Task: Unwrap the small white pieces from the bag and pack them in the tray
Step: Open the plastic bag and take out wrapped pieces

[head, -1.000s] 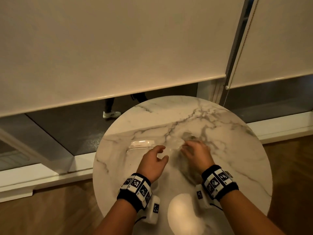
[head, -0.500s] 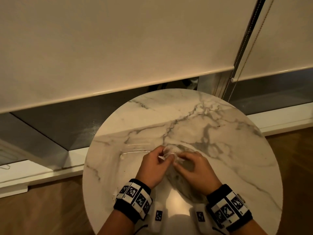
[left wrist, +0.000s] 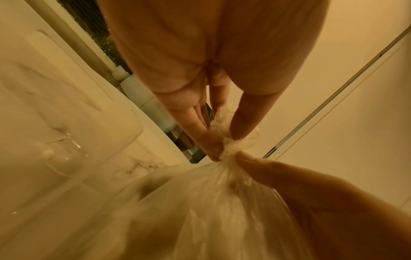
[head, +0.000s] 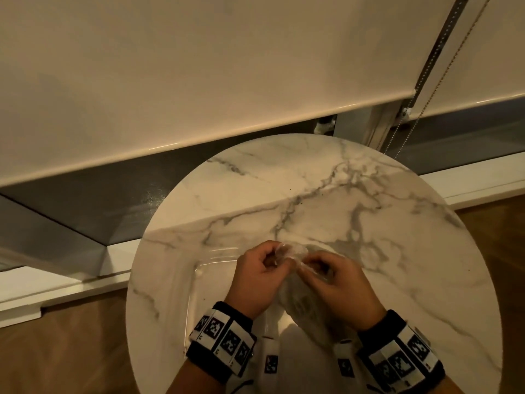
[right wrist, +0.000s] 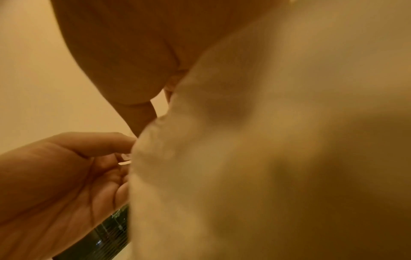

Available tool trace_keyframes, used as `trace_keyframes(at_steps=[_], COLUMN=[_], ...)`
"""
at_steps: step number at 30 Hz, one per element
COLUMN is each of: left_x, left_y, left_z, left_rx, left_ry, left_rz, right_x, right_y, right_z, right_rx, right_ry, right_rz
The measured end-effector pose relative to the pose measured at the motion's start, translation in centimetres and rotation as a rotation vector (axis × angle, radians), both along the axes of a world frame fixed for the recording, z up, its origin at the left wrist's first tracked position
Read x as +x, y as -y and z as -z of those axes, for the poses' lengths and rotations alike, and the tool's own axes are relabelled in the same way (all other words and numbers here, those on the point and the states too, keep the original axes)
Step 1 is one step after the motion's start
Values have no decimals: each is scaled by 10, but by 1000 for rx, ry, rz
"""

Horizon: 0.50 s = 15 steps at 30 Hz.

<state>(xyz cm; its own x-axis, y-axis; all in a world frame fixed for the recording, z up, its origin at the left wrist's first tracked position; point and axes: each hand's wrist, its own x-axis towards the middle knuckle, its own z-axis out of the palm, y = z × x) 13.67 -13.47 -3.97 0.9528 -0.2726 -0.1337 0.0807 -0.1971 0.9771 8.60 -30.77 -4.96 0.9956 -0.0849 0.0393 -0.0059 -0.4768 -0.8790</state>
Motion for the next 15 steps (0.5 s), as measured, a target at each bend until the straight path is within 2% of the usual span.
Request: trace_keyframes(at_steps=[6,11,15], left_x=[11,14,8], left_y=[-4,-8,-6], left_z=[-4,-3,-6], left_rx=[35,153,147], left_ry=[19,203,216], left_rz=[98,98,88], right_x=[16,17,10], right_y=[0,4,4], right_z=[9,8,-1], right_rx=[-17,-17,24], right_ry=[-29,-58,-67], right_rz=[-91,-78,-125])
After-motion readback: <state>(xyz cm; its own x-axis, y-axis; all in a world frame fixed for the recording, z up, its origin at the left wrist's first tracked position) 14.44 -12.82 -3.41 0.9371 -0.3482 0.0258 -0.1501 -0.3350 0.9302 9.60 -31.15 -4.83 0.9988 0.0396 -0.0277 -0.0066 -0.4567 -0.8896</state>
